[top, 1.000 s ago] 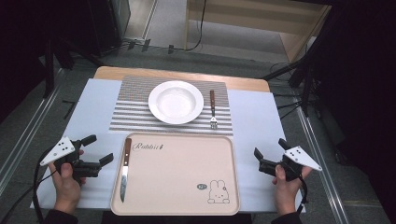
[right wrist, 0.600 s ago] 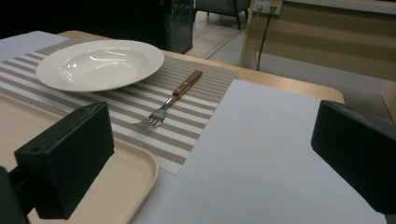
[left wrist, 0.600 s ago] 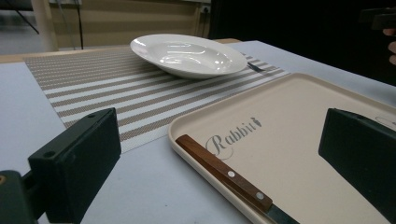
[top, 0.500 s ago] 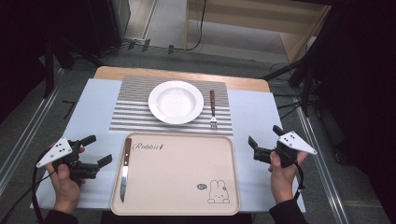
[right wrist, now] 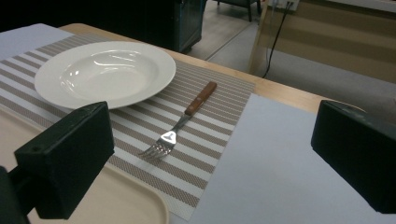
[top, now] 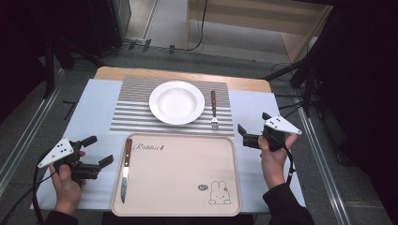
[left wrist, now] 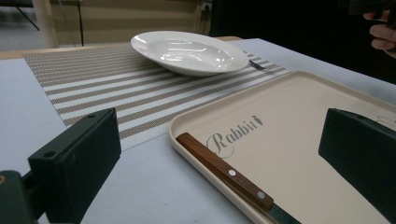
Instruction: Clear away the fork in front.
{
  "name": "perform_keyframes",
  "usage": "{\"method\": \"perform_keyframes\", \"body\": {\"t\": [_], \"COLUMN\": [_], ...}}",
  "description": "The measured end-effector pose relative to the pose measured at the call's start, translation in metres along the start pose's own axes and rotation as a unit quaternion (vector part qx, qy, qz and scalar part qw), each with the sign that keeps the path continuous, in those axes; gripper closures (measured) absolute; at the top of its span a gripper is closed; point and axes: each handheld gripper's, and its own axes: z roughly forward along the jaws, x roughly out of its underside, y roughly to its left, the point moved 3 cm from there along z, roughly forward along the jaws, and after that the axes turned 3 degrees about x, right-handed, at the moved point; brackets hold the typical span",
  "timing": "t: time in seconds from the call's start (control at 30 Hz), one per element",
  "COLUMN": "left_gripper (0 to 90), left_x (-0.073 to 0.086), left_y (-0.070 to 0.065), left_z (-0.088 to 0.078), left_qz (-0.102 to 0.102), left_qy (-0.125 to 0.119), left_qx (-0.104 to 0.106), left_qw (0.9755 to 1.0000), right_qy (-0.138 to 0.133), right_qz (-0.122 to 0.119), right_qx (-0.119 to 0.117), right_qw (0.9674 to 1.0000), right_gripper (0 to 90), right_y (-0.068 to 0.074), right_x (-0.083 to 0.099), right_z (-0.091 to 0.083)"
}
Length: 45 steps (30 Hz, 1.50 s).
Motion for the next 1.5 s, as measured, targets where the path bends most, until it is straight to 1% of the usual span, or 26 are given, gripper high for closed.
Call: {"method": "perform_keyframes", "body": {"t": [0.1, 0.23, 0.27, 0.3, 0.5, 0.57, 0.67, 0.77, 0.87, 1.17, 1.23, 1.27, 1.4, 1.47, 1.5], "left_gripper": [0.0, 0.0, 0.0, 0.0, 0.0, 0.0, 0.0, 0.0, 0.0, 0.0, 0.0, 0.0, 0.0, 0.0, 0.0], "left_x": [0.000, 0.000, 0.000, 0.000, 0.000, 0.000, 0.000, 0.000, 0.000, 0.000, 0.000, 0.000, 0.000, 0.000, 0.000], "left_y": [0.000, 0.000, 0.000, 0.000, 0.000, 0.000, 0.000, 0.000, 0.000, 0.000, 0.000, 0.000, -0.001, -0.001, -0.001], "left_z": [0.000, 0.000, 0.000, 0.000, 0.000, 0.001, 0.000, 0.000, 0.001, 0.000, 0.000, 0.000, 0.000, 0.000, 0.000], "left_qz": [-0.001, 0.000, 0.000, 0.000, 0.000, -0.002, 0.000, -0.001, -0.002, -0.001, 0.000, 0.000, 0.000, 0.000, 0.000], "left_qy": [0.000, 0.000, 0.000, 0.000, 0.000, 0.000, 0.000, 0.000, 0.001, 0.001, 0.000, 0.000, -0.003, -0.002, -0.003], "left_qx": [-0.003, -0.003, -0.004, -0.004, -0.005, -0.006, -0.005, -0.006, -0.006, -0.007, -0.008, -0.010, -0.012, -0.012, -0.012], "left_qw": [1.0000, 1.0000, 1.0000, 1.0000, 1.0000, 1.0000, 1.0000, 1.0000, 1.0000, 1.0000, 1.0000, 1.0000, 0.9999, 0.9999, 0.9999], "right_qy": [-0.003, 0.006, 0.012, 0.012, 0.022, 0.024, 0.024, 0.025, 0.033, 0.049, 0.054, 0.058, 0.066, 0.075, 0.084], "right_qz": [0.002, 0.011, 0.013, 0.013, 0.011, 0.021, 0.025, 0.022, 0.016, 0.007, 0.010, 0.012, 0.012, 0.014, 0.015], "right_qx": [-0.005, -0.008, -0.009, -0.009, -0.010, -0.012, -0.016, -0.014, -0.010, -0.010, -0.008, -0.007, -0.005, -0.003, 0.000], "right_qw": [1.0000, 0.9999, 0.9998, 0.9998, 0.9997, 0.9994, 0.9993, 0.9993, 0.9993, 0.9987, 0.9985, 0.9982, 0.9977, 0.9971, 0.9964], "right_gripper": [0.0, 0.0, 0.0, 0.0, 0.0, 0.0, 0.0, 0.0, 0.0, 0.0, 0.0, 0.0, 0.0, 0.0, 0.0], "right_y": [0.001, 0.000, 0.000, 0.000, 0.001, -0.001, -0.002, -0.002, -0.001, 0.005, 0.005, 0.005, 0.006, 0.006, 0.006], "right_x": [-0.005, -0.009, -0.009, -0.009, -0.011, -0.012, -0.014, -0.017, -0.018, -0.025, -0.026, -0.028, -0.031, -0.032, -0.033], "right_z": [0.006, 0.017, 0.022, 0.022, 0.036, 0.043, 0.046, 0.051, 0.057, 0.075, 0.079, 0.083, 0.090, 0.096, 0.102]}}
